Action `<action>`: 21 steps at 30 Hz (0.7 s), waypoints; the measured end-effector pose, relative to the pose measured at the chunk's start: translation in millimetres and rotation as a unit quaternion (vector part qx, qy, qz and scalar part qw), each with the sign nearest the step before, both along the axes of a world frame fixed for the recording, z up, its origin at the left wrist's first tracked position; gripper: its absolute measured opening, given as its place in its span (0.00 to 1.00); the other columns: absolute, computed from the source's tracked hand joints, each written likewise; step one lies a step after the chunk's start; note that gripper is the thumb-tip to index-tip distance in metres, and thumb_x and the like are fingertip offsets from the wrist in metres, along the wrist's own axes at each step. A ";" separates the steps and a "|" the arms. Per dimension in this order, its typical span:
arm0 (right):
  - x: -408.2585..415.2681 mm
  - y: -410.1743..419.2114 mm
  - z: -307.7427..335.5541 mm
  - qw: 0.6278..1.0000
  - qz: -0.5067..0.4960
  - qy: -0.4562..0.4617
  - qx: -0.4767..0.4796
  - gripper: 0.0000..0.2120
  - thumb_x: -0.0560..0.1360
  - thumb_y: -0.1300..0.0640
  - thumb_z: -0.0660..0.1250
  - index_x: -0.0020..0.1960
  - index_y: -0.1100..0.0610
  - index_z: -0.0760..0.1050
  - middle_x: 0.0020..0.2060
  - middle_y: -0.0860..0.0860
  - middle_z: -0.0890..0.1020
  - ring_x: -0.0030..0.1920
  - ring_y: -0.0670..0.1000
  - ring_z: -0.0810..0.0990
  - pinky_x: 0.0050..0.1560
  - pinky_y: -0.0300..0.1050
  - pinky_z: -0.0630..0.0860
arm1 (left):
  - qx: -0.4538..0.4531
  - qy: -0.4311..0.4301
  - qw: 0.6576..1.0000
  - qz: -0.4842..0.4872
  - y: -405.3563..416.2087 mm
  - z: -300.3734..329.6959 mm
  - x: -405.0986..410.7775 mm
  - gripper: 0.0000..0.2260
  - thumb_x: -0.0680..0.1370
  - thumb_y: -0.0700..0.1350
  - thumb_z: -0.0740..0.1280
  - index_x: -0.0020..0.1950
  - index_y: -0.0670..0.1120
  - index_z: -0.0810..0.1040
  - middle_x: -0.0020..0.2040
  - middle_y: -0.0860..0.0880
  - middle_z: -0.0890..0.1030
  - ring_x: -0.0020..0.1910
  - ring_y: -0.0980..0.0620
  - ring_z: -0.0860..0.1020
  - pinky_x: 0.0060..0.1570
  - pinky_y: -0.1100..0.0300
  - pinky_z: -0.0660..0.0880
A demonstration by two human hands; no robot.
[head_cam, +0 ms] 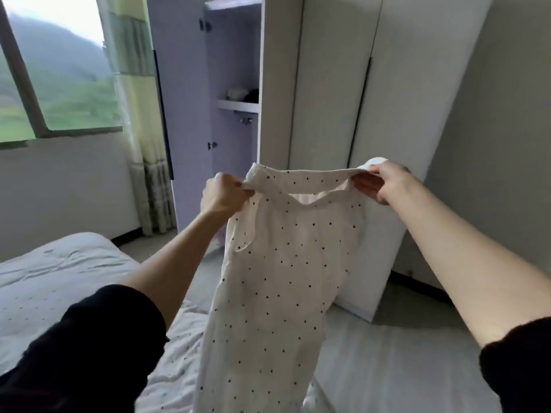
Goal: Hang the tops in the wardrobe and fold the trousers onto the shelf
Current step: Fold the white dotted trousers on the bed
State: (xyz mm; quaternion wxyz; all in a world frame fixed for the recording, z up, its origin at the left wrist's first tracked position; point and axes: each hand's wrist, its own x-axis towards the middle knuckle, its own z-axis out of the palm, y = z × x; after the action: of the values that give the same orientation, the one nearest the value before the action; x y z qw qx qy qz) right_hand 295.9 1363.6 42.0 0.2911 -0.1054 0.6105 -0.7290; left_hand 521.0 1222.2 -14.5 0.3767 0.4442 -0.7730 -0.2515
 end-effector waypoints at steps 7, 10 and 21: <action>-145.6 59.1 38.0 0.988 -0.125 0.010 -0.085 0.09 0.80 0.65 0.58 0.41 0.60 0.69 0.33 0.54 0.80 0.28 0.49 0.78 0.50 0.39 0.78 | 0.106 0.091 0.979 -0.148 22.7 24.3 -184.8 0.07 0.73 0.40 0.68 0.37 0.38 0.81 0.31 0.47 0.82 0.30 0.53 0.82 0.43 0.61 0.80; -185.6 83.7 66.3 0.973 -0.180 0.007 -0.143 0.05 0.78 0.68 0.60 0.47 0.69 0.72 0.38 0.53 0.77 0.45 0.47 0.81 0.61 0.43 0.73 | 0.098 0.116 0.973 -0.175 36.4 48.2 -244.3 0.08 0.74 0.38 0.63 0.40 0.37 0.80 0.33 0.45 0.82 0.33 0.50 0.82 0.42 0.61 0.80; -263.7 158.7 109.1 0.858 -0.360 0.297 0.213 0.05 0.62 0.62 0.70 0.37 0.59 0.76 0.44 0.56 0.80 0.44 0.54 0.78 0.41 0.45 0.76 | 0.066 0.152 0.952 -0.258 42.5 115.7 -350.8 0.11 0.73 0.35 0.64 0.32 0.44 0.76 0.31 0.45 0.79 0.29 0.49 0.79 0.43 0.56 0.81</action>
State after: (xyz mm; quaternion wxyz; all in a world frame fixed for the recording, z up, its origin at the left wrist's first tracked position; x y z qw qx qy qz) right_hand 32.2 1522.4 151.1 -0.1716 -0.0249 0.8034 -0.5697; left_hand 170.2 1264.7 101.2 0.3818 0.2105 -0.7763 -0.4552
